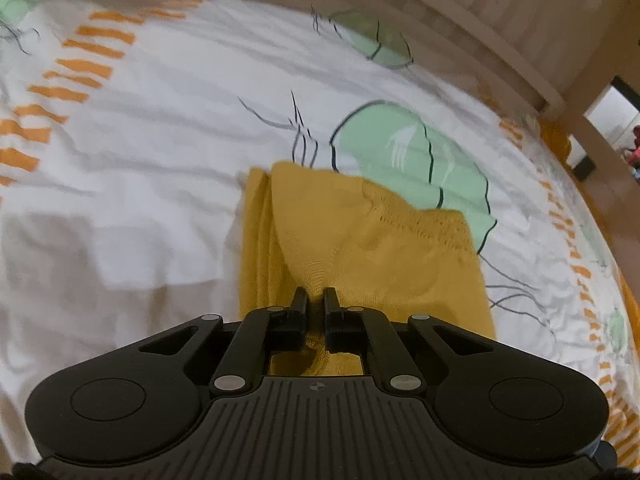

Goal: Fold small clothes

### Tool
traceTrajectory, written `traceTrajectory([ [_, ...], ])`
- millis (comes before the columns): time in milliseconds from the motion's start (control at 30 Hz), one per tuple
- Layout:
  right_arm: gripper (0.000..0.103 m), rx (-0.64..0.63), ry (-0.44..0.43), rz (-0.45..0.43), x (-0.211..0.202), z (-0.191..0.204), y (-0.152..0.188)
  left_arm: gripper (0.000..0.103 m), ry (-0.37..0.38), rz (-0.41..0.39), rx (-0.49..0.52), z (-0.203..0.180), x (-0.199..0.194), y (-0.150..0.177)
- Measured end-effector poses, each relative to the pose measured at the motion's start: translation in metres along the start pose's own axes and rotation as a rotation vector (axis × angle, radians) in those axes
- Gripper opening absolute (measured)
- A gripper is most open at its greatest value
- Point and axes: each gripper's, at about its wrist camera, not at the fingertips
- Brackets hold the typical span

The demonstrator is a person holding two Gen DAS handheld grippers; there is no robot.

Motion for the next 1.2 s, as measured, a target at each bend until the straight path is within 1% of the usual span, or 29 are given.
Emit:
traceTrajectory([
  [67, 0.010, -0.013, -0.023, 0.002, -0.007, 0.004, 0.001, 0.007, -0.020, 0.002, 0.014, 0.000, -0.005, 0.002],
  [167, 0.010, -0.029, -0.048, 0.058, 0.006, 0.009, 0.006, 0.007, -0.060, 0.049, 0.003, 0.007, 0.005, 0.010],
  [233, 0.014, -0.026, -0.059, 0.097, 0.018, 0.009, 0.012, 0.007, -0.059, 0.075, -0.009, 0.012, 0.015, 0.014],
  [267, 0.017, -0.021, -0.065, 0.117, 0.019, 0.007, 0.013, 0.010, -0.056, 0.077, -0.012, 0.013, 0.016, 0.014],
  [300, 0.023, -0.014, -0.071, 0.118, 0.020, 0.007, 0.014, 0.011, -0.056, 0.077, -0.014, 0.014, 0.016, 0.013],
  [333, 0.026, -0.006, -0.080, 0.117, 0.022, 0.004, 0.011, 0.013, -0.052, 0.074, -0.018, 0.014, 0.016, 0.013],
  [367, 0.029, 0.002, -0.092, 0.113, 0.019, 0.002, 0.010, 0.023, -0.042, 0.070, -0.027, 0.016, 0.015, 0.013],
  [400, 0.048, 0.012, -0.101, 0.107, 0.016, 0.000, 0.008, 0.030, -0.043, 0.068, -0.040, 0.017, 0.014, 0.013],
  [433, 0.062, 0.026, -0.117, 0.103, 0.005, -0.001, 0.012, 0.035, -0.042, 0.060, -0.054, 0.020, 0.012, 0.013],
  [500, 0.069, 0.083, -0.149, 0.099, -0.005, -0.009, 0.013, 0.040, -0.023, 0.053, -0.077, 0.024, 0.009, 0.014],
  [533, 0.070, 0.115, -0.161, 0.095, -0.010, -0.012, 0.013, 0.045, -0.013, 0.053, -0.085, 0.026, 0.007, 0.015],
  [567, 0.071, 0.160, -0.171, 0.091, -0.016, -0.020, 0.013, 0.053, -0.006, 0.052, -0.089, 0.027, 0.006, 0.016],
  [633, 0.081, 0.241, -0.176, 0.077, -0.025, -0.037, 0.016, 0.063, -0.002, 0.049, -0.086, 0.028, 0.002, 0.018],
  [667, 0.083, 0.287, -0.173, 0.065, -0.029, -0.048, 0.017, 0.066, -0.006, 0.045, -0.082, 0.027, 0.000, 0.019],
  [767, 0.091, 0.435, -0.142, 0.013, -0.043, -0.083, 0.019, 0.071, -0.007, 0.046, -0.066, 0.023, -0.004, 0.022],
  [800, 0.097, 0.482, -0.124, -0.003, -0.046, -0.096, 0.020, 0.072, -0.001, 0.051, -0.063, 0.022, -0.004, 0.023],
  [833, 0.099, 0.525, -0.108, -0.015, -0.048, -0.108, 0.020, 0.073, 0.008, 0.055, -0.064, 0.020, -0.004, 0.024],
  [933, 0.099, 0.657, -0.057, -0.051, -0.052, -0.144, 0.024, 0.074, 0.044, 0.074, -0.065, 0.014, -0.005, 0.027],
  [1000, 0.100, 0.743, -0.041, -0.064, -0.051, -0.167, 0.028, 0.074, 0.063, 0.094, -0.053, 0.009, -0.004, 0.031],
  [1100, 0.100, 0.877, -0.049, -0.064, -0.043, -0.197, 0.035, 0.074, 0.066, 0.128, -0.037, 0.004, 0.001, 0.038],
  [1200, 0.100, 0.954, -0.068, -0.044, -0.030, -0.216, 0.039, 0.074, 0.059, 0.156, -0.034, 0.004, 0.007, 0.044],
])
Point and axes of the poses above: each gripper's, at about its wrist camera, not at the fingertips, and x roughly the way its jaws point, z to its left, y to its underside, and after that the axes turned 13 degrees about x, right-handed
